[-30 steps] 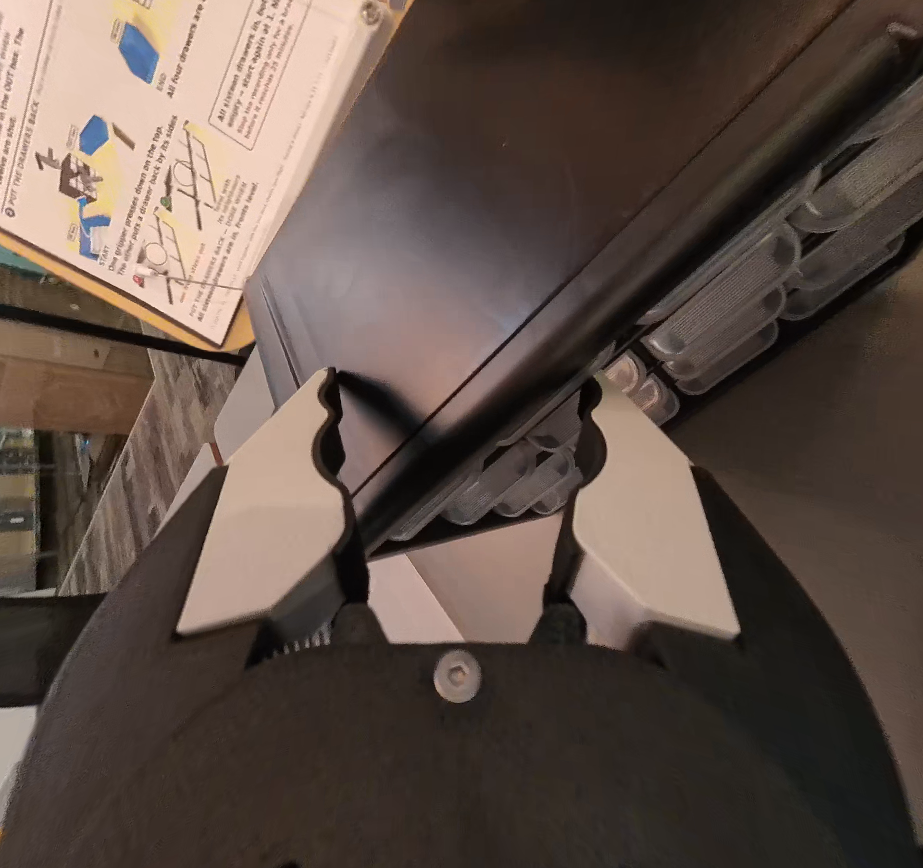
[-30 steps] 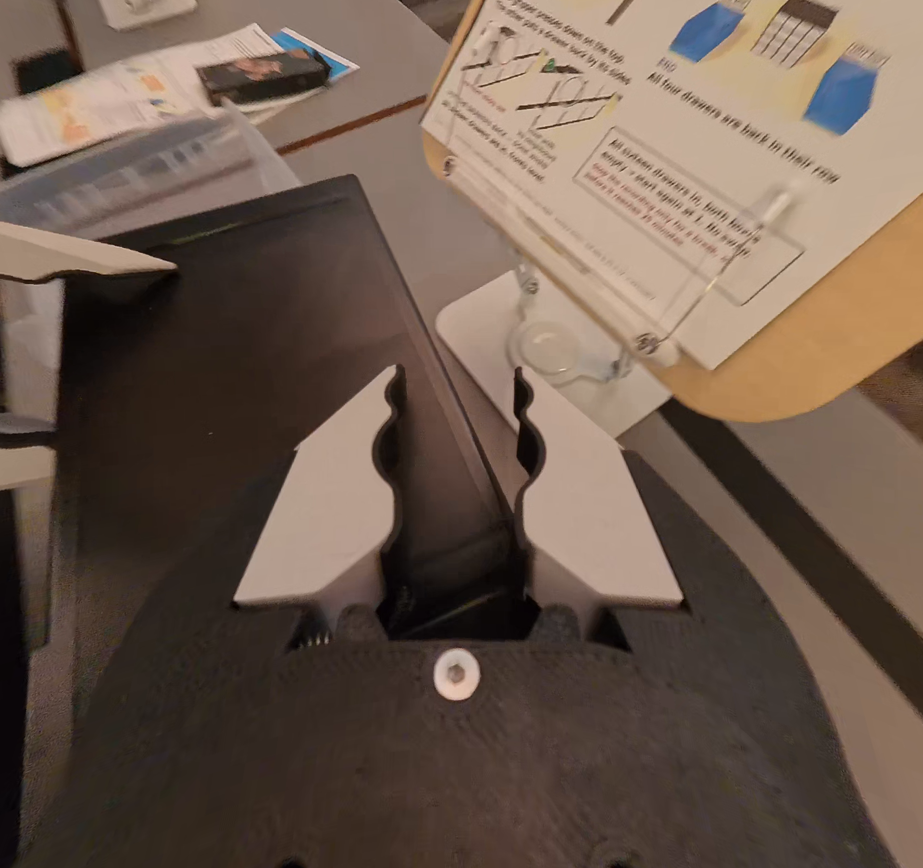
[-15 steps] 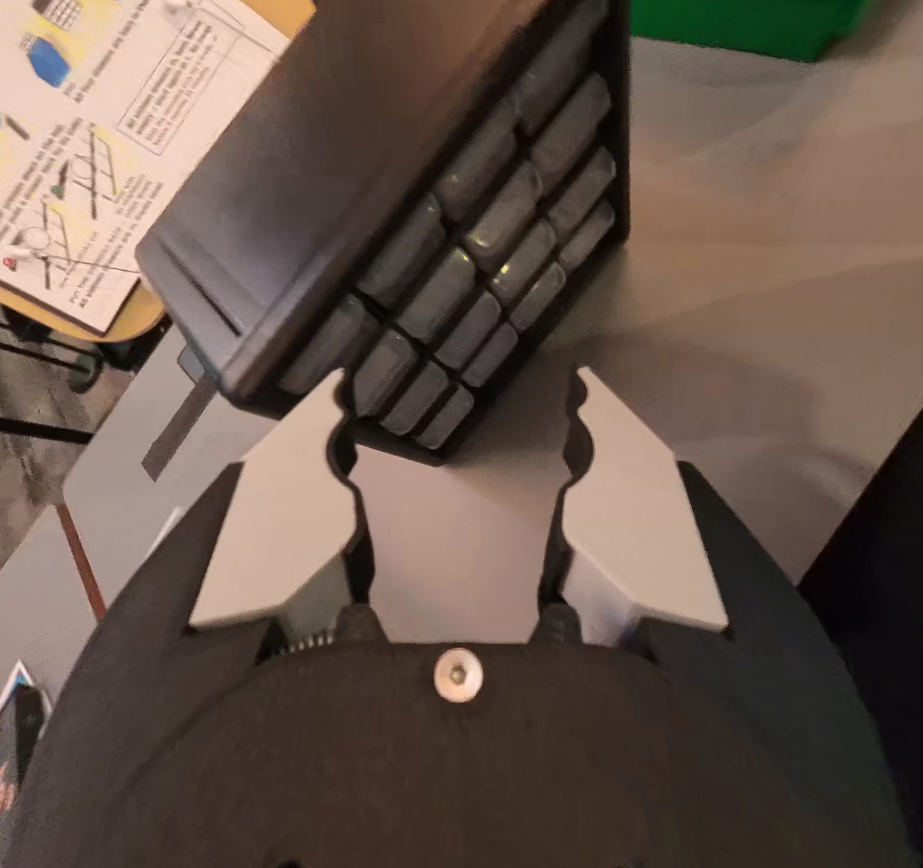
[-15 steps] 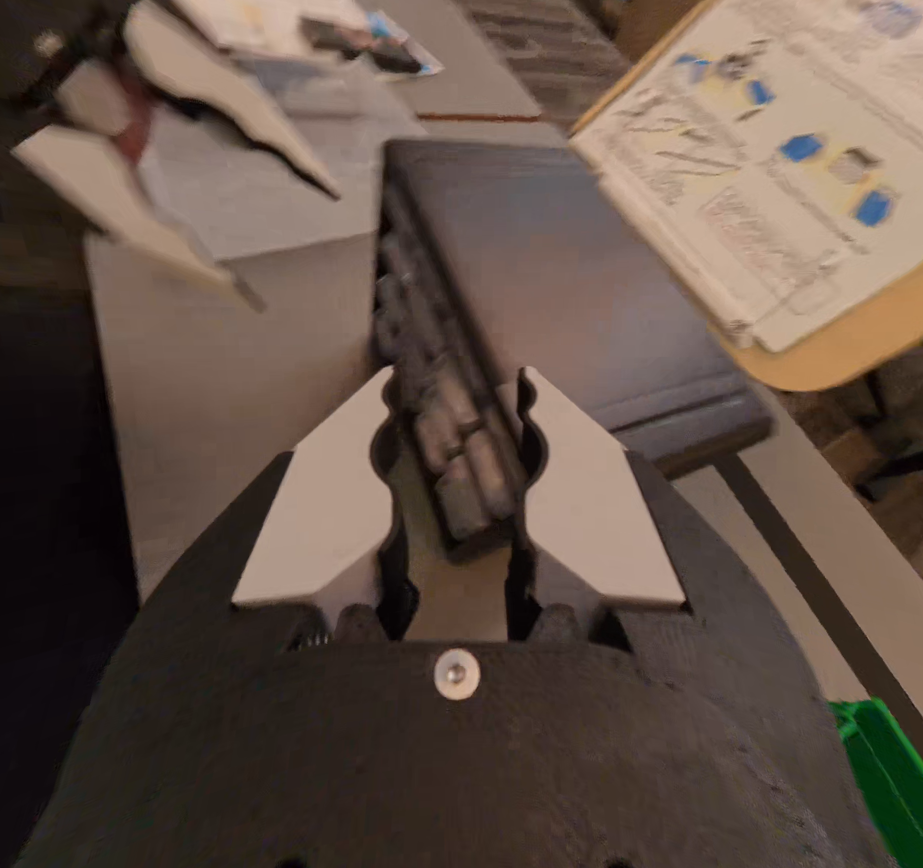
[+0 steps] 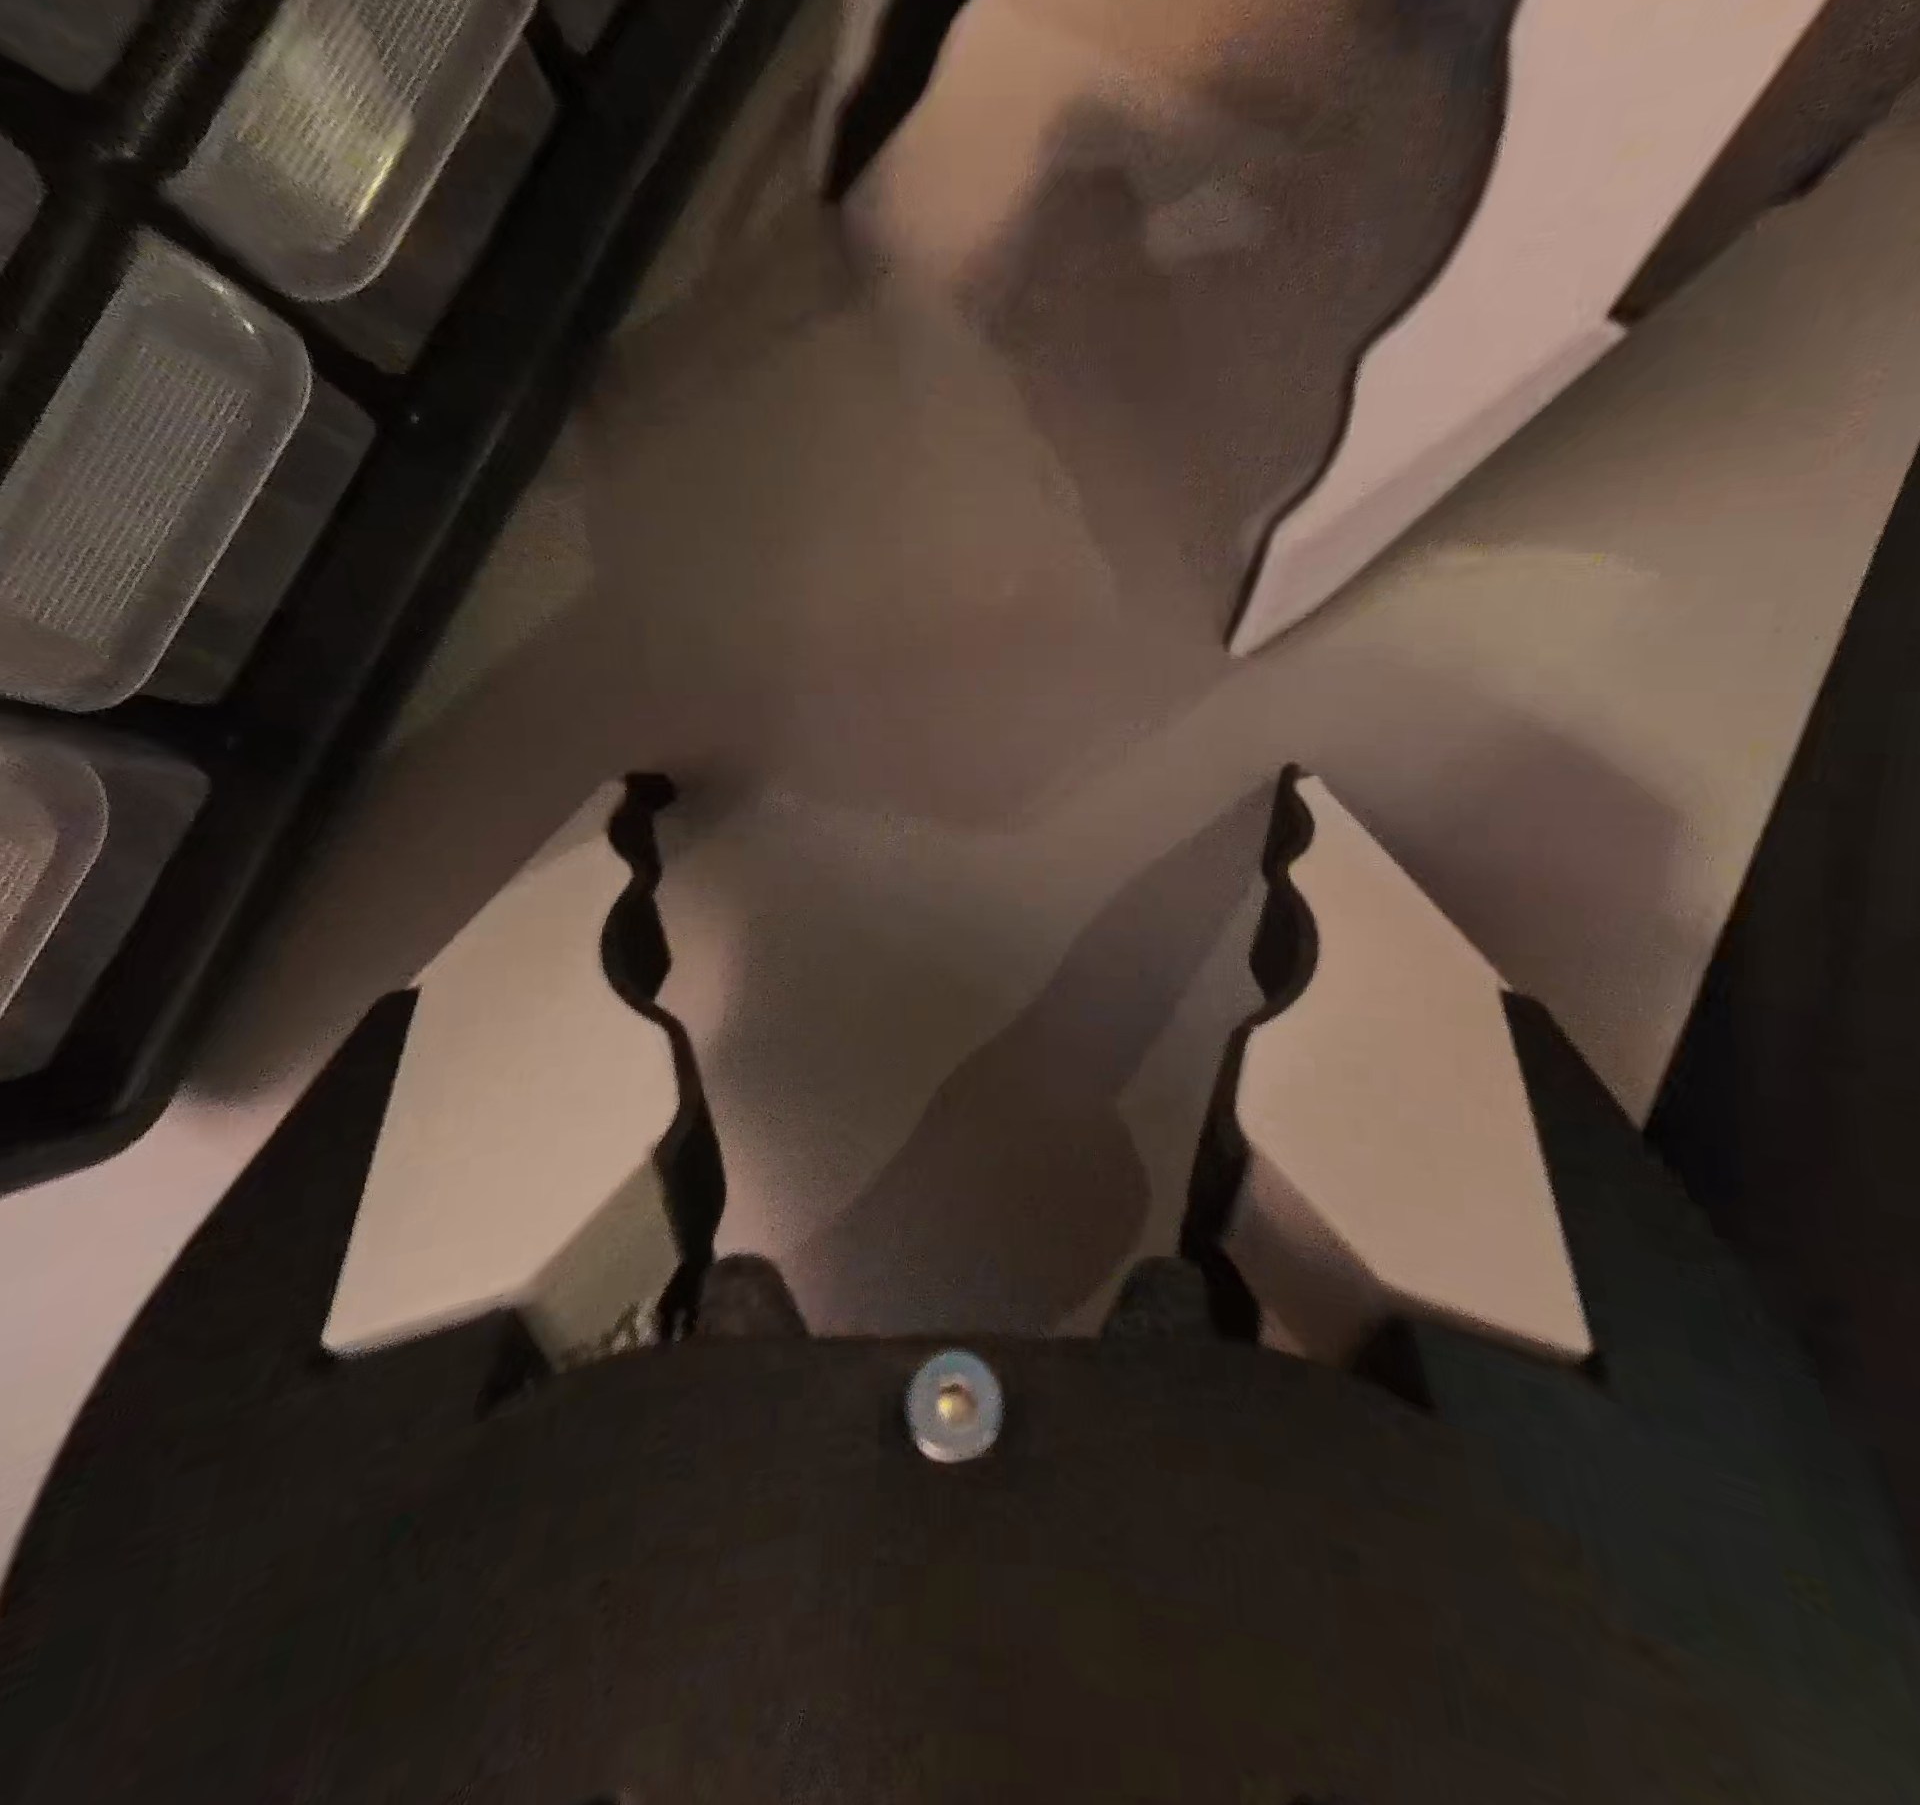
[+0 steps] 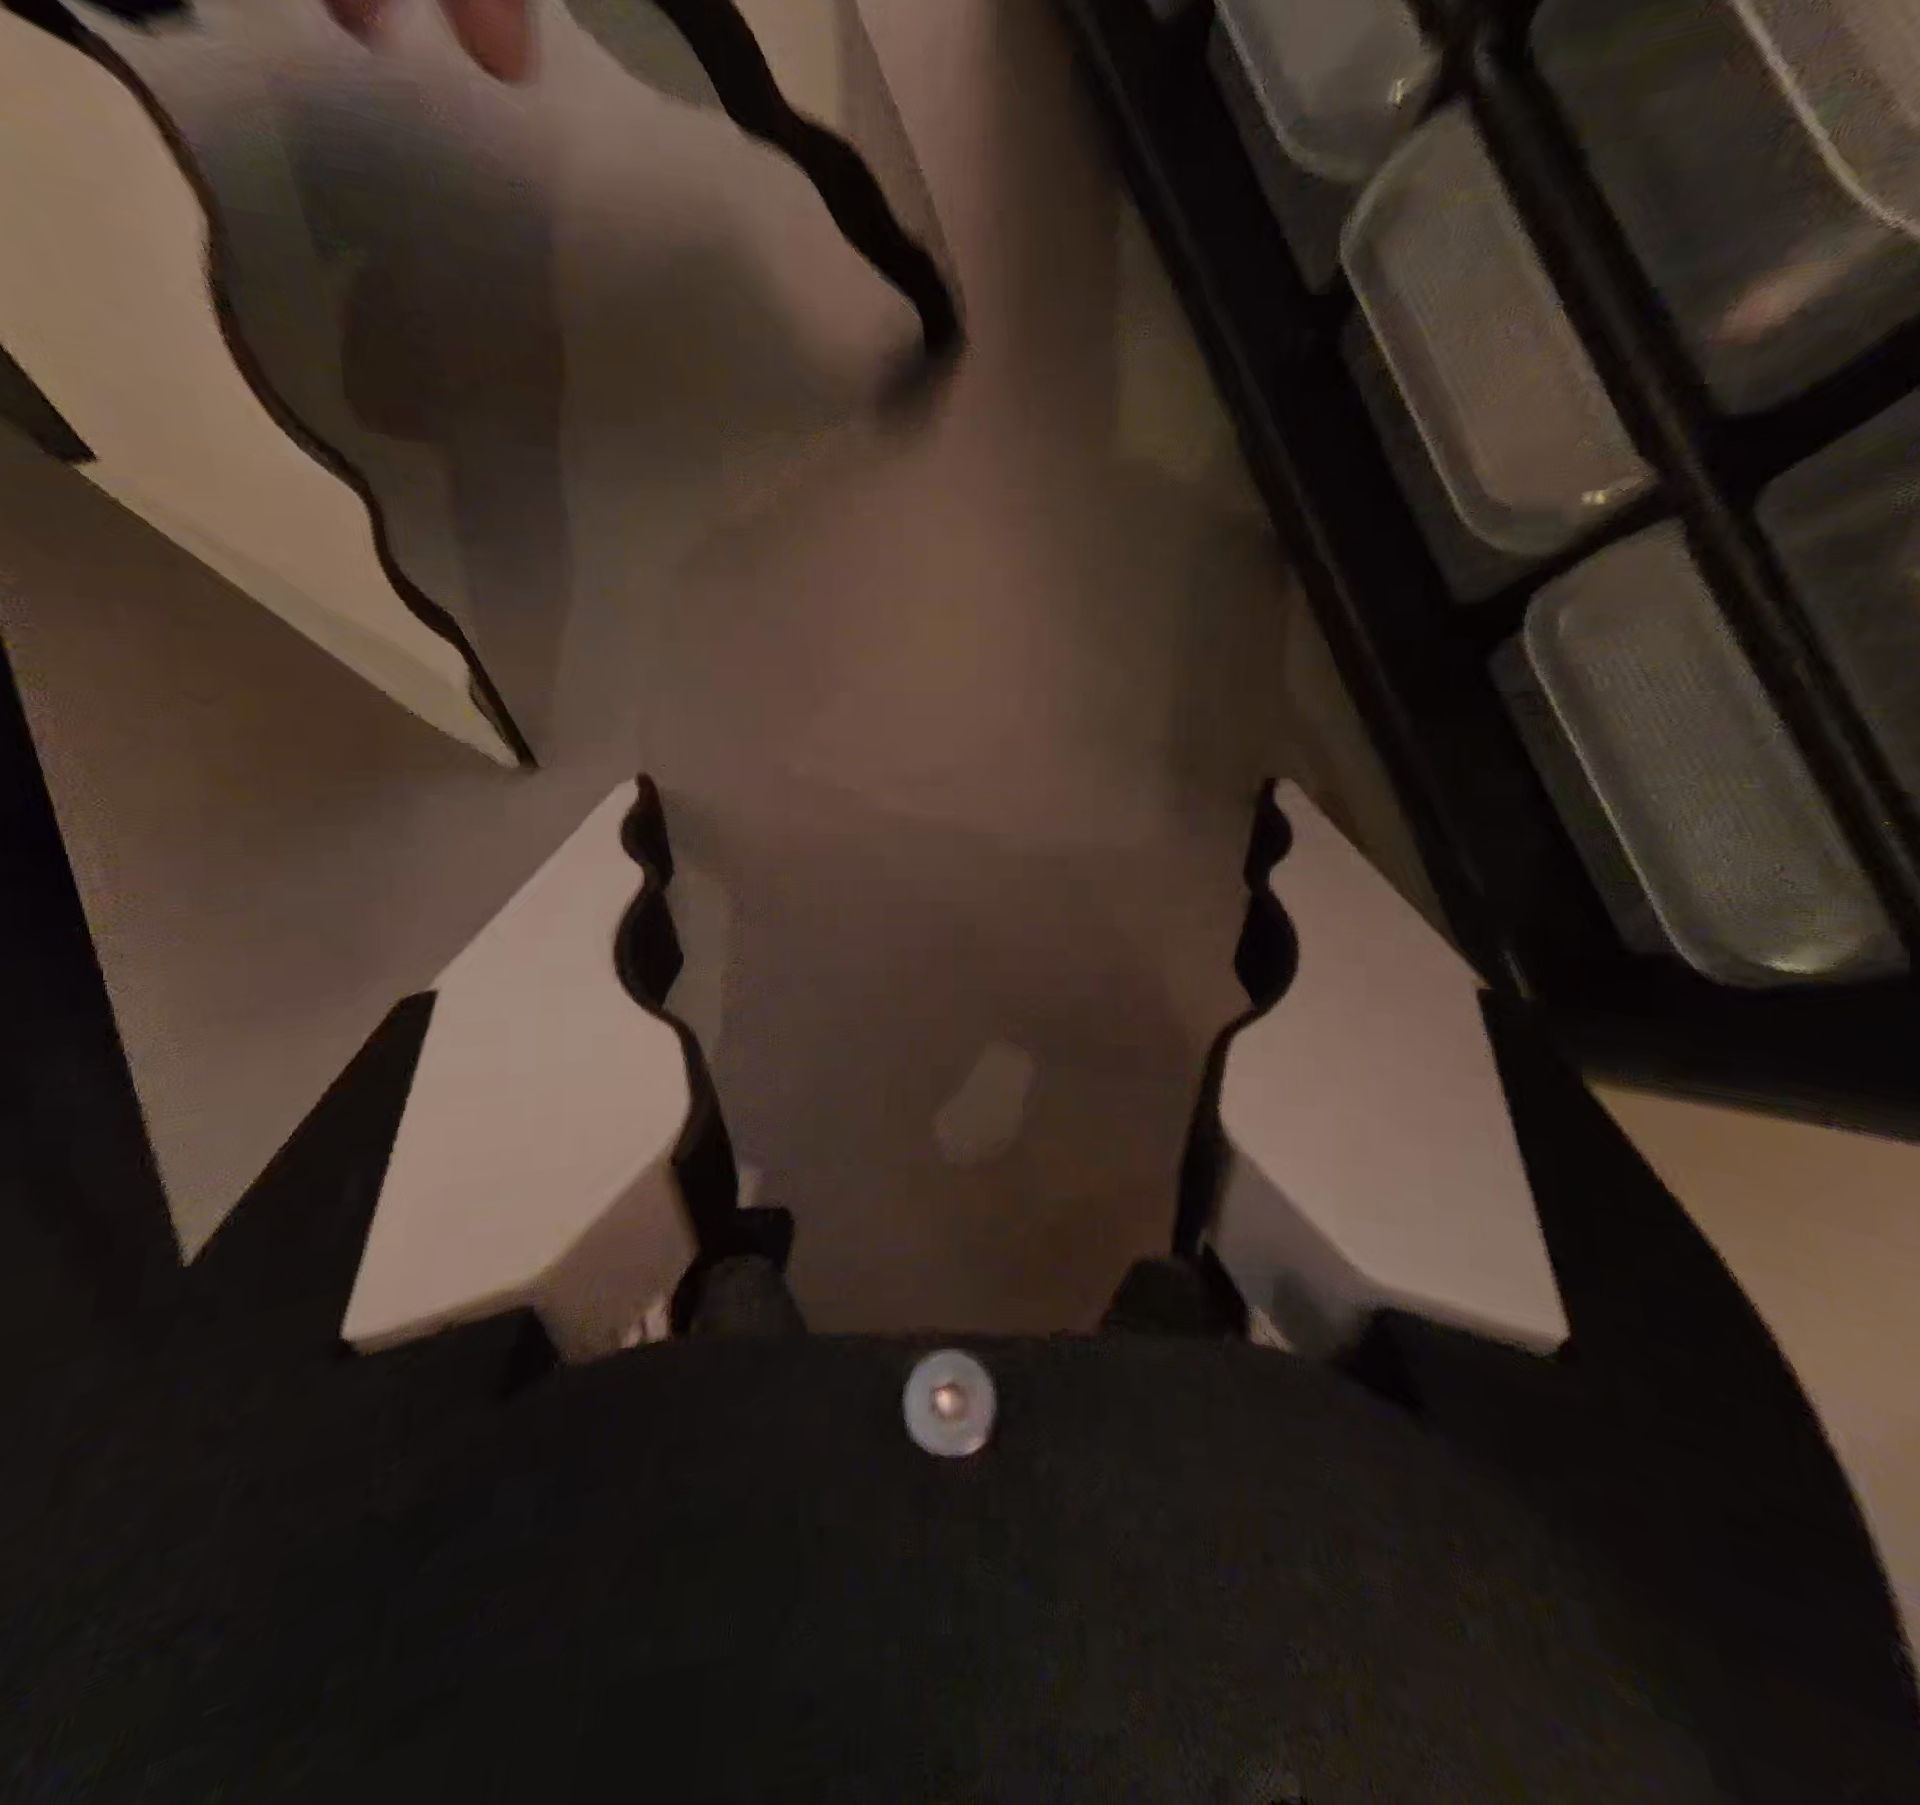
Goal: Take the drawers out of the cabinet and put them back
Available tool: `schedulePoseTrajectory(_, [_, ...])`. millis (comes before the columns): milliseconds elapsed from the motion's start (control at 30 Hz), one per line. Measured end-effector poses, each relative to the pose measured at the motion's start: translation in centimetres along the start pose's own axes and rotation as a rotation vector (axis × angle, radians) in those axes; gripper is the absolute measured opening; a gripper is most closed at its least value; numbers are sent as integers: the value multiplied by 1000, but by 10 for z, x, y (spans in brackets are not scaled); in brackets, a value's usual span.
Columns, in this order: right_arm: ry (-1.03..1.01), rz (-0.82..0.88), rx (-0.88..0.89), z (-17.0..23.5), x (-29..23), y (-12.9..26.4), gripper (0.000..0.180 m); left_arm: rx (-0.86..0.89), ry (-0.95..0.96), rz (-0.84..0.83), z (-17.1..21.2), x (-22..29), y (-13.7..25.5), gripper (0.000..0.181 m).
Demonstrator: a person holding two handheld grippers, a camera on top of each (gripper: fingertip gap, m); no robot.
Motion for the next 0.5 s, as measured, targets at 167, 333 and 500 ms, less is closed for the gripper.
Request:
schedulePoseTrajectory(167, [18, -18, 78, 3, -5, -5, 130, 117, 40, -25, 4, 6, -5, 128])
schedulePoseTrajectory(333, [-98, 51, 85, 4, 9, -4, 122, 86, 213, -129, 13, -3, -1, 146])
schedulePoseTrajectory(500, [-79, 36, 75, 8, 10, -3, 131, 68, 297, -152, 23, -15, 2, 150])
Point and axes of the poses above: each gripper's, where its closed fingertips meet, y back along the fingers, z out of its underside, x = y × z across the jaws, the point moved 7 cm from there along y, back along the fingers, and after that the axes turned 11 degrees about -x, right-handed, at the moved point
